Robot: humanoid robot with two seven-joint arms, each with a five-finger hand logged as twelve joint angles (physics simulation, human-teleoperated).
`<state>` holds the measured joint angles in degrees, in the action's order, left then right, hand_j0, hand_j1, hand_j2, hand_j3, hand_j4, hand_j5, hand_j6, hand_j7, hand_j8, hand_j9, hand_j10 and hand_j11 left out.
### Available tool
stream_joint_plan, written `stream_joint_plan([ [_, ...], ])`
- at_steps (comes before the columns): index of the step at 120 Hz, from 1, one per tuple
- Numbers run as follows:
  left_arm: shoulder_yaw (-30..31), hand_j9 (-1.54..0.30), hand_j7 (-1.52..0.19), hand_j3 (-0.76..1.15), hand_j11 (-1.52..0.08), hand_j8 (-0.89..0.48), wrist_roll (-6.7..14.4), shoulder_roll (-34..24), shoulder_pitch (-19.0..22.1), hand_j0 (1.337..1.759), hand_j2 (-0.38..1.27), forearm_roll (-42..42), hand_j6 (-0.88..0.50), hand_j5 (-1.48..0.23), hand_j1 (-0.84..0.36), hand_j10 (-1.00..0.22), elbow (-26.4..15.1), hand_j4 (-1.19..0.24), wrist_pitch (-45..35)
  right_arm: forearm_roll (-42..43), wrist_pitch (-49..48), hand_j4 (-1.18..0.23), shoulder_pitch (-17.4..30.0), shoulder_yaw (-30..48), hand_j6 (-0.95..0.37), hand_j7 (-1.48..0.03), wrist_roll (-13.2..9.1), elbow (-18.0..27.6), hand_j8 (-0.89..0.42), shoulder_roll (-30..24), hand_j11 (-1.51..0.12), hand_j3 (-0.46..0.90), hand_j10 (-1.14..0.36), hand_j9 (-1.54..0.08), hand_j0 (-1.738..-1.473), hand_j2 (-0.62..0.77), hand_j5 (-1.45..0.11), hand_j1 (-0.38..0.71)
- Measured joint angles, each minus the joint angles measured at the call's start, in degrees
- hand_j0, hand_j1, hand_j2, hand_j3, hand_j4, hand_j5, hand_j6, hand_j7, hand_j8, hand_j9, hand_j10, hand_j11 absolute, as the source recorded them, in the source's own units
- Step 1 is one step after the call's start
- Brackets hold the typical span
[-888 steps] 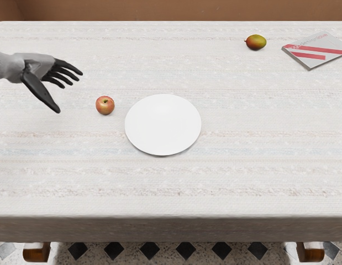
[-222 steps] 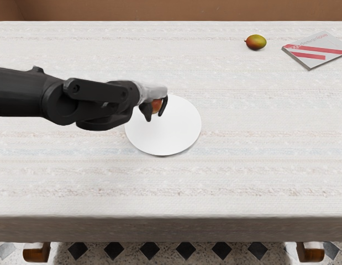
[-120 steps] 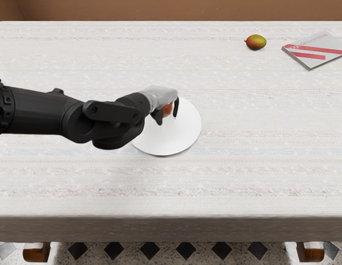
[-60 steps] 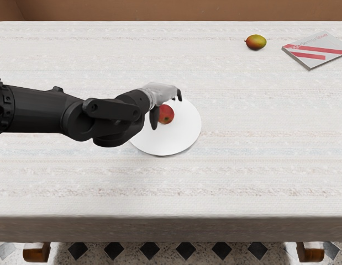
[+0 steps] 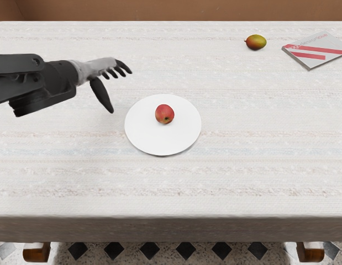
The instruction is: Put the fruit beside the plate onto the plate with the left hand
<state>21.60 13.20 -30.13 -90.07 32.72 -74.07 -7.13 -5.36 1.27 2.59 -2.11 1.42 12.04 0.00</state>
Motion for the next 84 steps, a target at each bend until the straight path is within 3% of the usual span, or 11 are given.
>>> stream_joint_plan([
  [8,-5.74,-0.34,-0.34,0.00,-0.34,-0.26,-0.01,-3.37,4.28,1.658,0.05,-0.20,-0.26,-0.34,0.04,-0.26,-0.57,-0.26,5.19,0.00,0.01,-0.03,0.00,0.00,-0.03,-0.04,0.00,0.00,-0.03,0.00,-0.04,0.00,-0.03,-0.04,-1.658,-0.01,-0.04,-0.31],
  [26,-18.14,-0.33,-0.33,0.00,-0.33,-0.26,0.01,-11.32,9.40,1.658,0.05,-3.95,-0.26,-0.33,0.04,-0.26,-0.77,-0.26,17.77,0.00,0.01,-0.03,0.01,0.00,-0.03,-0.04,0.00,0.00,-0.03,0.00,-0.04,0.00,-0.03,-0.04,-1.658,-0.01,-0.04,-0.31],
  [35,-24.62,-0.33,-0.33,0.00,-0.33,-0.26,0.04,-12.03,14.67,1.658,0.05,-5.83,-0.26,-0.33,0.04,-0.26,0.31,-0.26,24.50,0.01,0.00,-0.03,0.00,0.01,-0.03,-0.04,0.01,0.00,-0.03,0.00,-0.04,0.00,-0.03,-0.04,-1.658,-0.01,-0.04,-0.31],
  [44,-30.14,-0.33,-0.33,0.00,-0.33,-0.26,0.06,-13.06,17.10,1.658,0.05,-8.76,-0.26,-0.33,0.04,-0.26,2.53,-0.26,32.07,0.00,0.00,-0.03,-0.01,0.00,-0.03,-0.04,0.01,0.00,-0.03,0.00,-0.04,0.00,-0.03,-0.04,-1.658,-0.01,-0.04,-0.31],
  [60,-35.44,-0.33,-0.33,0.00,-0.33,-0.26,0.07,-15.95,20.37,1.658,0.05,-15.91,-0.26,-0.33,0.04,-0.26,6.63,-0.26,39.34,0.00,0.01,-0.03,0.00,0.01,-0.03,-0.04,-0.01,0.00,-0.03,0.00,-0.04,0.00,-0.03,-0.04,-1.658,-0.01,-0.04,-0.31],
  [84,-40.22,-0.33,-0.33,0.00,-0.33,-0.26,0.07,-19.04,25.19,1.658,0.05,-20.95,-0.26,-0.33,0.04,-0.26,8.08,-0.26,41.74,0.00,0.00,-0.03,0.01,0.00,-0.03,-0.04,0.00,0.00,-0.03,0.00,-0.04,0.00,-0.03,-0.04,-1.658,-0.01,-0.04,-0.31],
])
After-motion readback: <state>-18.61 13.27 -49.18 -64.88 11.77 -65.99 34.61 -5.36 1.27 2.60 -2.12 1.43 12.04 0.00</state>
